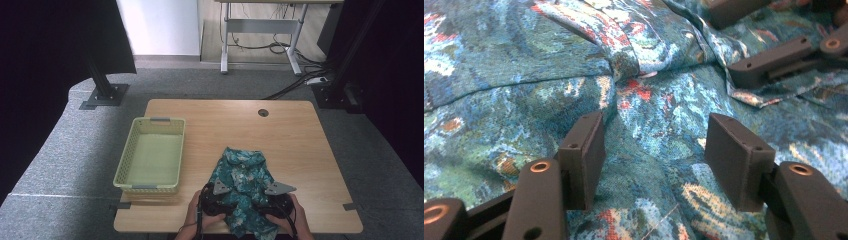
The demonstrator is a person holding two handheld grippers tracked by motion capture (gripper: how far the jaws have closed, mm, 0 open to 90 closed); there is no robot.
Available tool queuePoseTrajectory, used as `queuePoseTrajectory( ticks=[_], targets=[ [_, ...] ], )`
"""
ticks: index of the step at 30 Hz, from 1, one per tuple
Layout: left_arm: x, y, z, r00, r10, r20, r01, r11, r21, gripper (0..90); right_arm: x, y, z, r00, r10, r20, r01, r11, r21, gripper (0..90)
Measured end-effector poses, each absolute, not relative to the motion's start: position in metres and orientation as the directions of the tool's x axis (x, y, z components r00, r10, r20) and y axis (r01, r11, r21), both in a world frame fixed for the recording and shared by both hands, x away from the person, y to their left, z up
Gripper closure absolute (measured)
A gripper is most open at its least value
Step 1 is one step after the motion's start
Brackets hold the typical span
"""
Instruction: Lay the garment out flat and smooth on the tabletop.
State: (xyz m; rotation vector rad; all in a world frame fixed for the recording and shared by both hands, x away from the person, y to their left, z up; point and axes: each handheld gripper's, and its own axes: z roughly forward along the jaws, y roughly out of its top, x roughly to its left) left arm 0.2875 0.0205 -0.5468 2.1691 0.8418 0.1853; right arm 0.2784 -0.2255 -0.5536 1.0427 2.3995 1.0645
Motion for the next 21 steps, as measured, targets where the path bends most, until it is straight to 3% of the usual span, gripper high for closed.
queuePoseTrajectory(
  ticks=[8, 14, 21],
  targets=[
    [0.287, 0.025, -0.550, 0.776, 0.611, -0.155, 0.499, -0.445, 0.744, 41.1, 0.272, -0.223, -0.550, -0.693, 0.720, -0.038, 0.457, 0.479, 0.749, 36.0],
    [0.282, 0.022, -0.552, 0.776, 0.621, -0.107, 0.470, -0.457, 0.755, 39.5, 0.258, -0.213, -0.539, -0.734, 0.676, -0.062, 0.408, 0.512, 0.756, 40.1],
    [0.280, 0.019, -0.552, 0.779, 0.623, -0.069, 0.449, -0.479, 0.754, 38.9, 0.255, -0.206, -0.545, -0.767, 0.639, -0.049, 0.422, 0.560, 0.713, 42.7]
  ],
)
